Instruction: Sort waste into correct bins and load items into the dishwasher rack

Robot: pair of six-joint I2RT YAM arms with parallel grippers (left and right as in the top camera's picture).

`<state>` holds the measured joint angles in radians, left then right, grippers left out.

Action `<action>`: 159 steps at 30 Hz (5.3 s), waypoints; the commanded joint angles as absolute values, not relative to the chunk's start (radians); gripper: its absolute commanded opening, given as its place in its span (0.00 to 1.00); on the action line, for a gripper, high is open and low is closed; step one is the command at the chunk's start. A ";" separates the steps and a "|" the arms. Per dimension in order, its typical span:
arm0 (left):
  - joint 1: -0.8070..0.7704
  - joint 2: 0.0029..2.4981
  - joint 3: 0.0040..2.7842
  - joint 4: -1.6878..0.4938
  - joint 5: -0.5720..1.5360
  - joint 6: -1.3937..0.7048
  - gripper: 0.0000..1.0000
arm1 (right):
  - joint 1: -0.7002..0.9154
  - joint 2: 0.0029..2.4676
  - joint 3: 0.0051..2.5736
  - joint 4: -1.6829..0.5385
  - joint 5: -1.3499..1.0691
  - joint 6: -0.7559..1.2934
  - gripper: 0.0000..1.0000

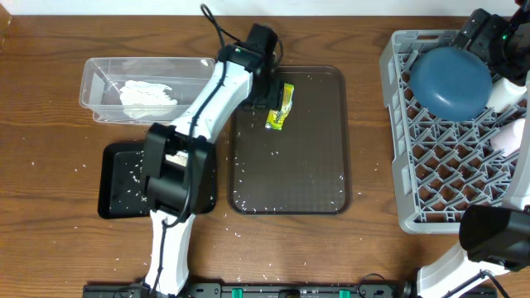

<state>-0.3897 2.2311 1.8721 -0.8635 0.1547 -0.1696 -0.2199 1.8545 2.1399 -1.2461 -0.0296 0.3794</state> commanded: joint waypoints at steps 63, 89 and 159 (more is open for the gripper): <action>-0.050 2.104 1.884 -0.837 0.120 -0.900 0.06 | -0.221 1.851 2.144 -1.250 -0.027 0.389 0.99; 0.129 2.104 1.877 -1.021 0.126 -1.183 0.64 | -0.221 1.851 2.144 -1.250 -0.027 0.389 0.99; 0.046 1.186 0.971 -0.962 0.329 0.191 0.91 | -0.221 1.851 2.144 -1.250 -0.027 0.389 0.99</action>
<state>0.0494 1.2140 1.0473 -1.0088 0.3107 0.0555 -0.2199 1.8545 2.1399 -1.2461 -0.0296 0.3794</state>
